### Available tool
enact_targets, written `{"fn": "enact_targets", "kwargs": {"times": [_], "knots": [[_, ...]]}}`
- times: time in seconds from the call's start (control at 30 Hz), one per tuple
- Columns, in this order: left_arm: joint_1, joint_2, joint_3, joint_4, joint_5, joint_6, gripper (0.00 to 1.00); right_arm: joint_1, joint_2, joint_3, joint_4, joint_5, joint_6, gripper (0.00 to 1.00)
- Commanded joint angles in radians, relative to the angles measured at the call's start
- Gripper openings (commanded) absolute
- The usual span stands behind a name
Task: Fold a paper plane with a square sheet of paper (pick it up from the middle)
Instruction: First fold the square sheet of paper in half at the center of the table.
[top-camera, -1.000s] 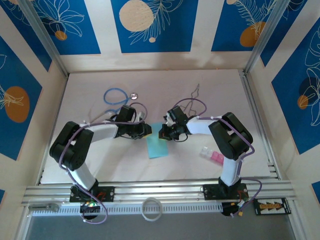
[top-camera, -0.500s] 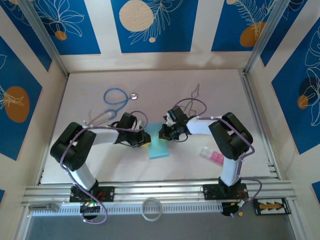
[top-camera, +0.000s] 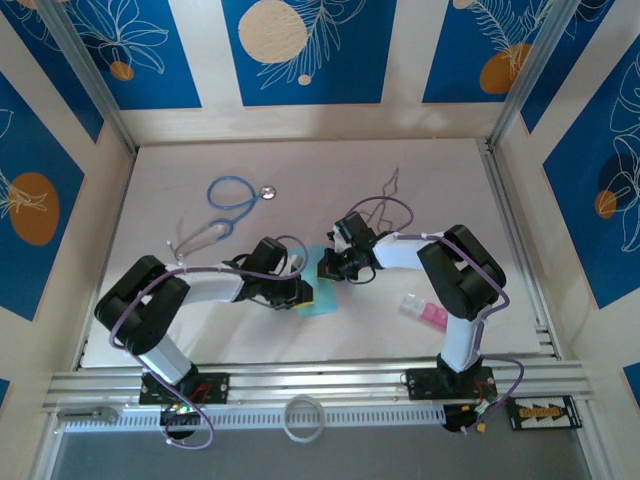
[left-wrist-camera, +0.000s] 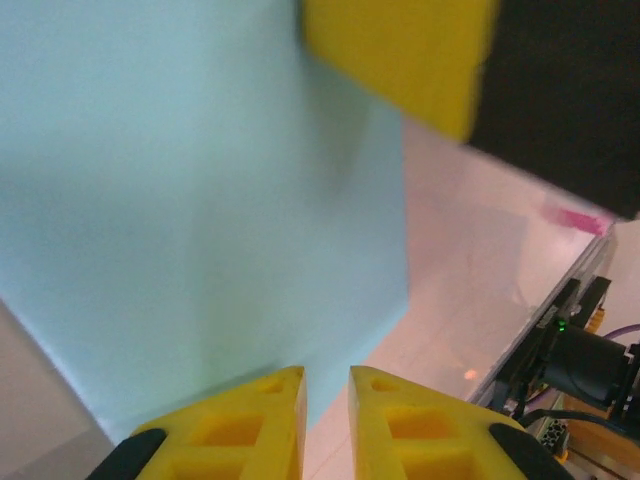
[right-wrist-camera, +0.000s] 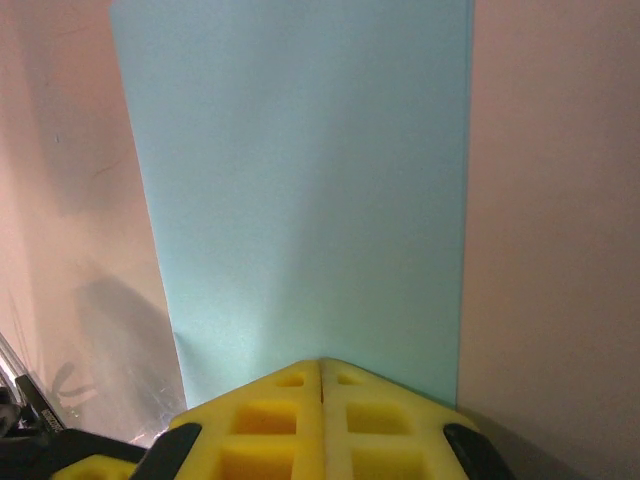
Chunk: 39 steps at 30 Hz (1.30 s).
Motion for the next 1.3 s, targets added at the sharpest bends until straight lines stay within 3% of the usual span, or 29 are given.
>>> {"fn": "enact_targets", "kwargs": {"times": [0.0, 0.4, 0.6, 0.87, 1.03, 1.27], "knots": [[-0.008, 0.018, -0.042, 0.028, 0.016, -0.033, 0.18, 0.007, 0.046, -0.066, -0.185, 0.11, 0.009, 0.0], [-0.013, -0.106, -0.127, -0.056, 0.032, 0.029, 0.18, 0.008, 0.045, -0.068, -0.179, 0.107, 0.009, 0.0], [-0.017, -0.137, -0.096, -0.155, 0.02, 0.093, 0.18, 0.009, 0.043, -0.063, -0.179, 0.101, 0.015, 0.0], [0.009, -0.231, -0.051, -0.15, -0.016, 0.097, 0.16, 0.01, 0.012, -0.037, -0.159, 0.033, 0.009, 0.0], [0.109, -0.163, 0.019, -0.133, 0.002, 0.092, 0.16, 0.008, -0.066, -0.014, -0.129, -0.009, 0.026, 0.03], [0.208, 0.01, 0.198, -0.141, -0.006, 0.138, 0.16, -0.01, -0.225, -0.073, -0.139, -0.001, 0.067, 0.19]]}}
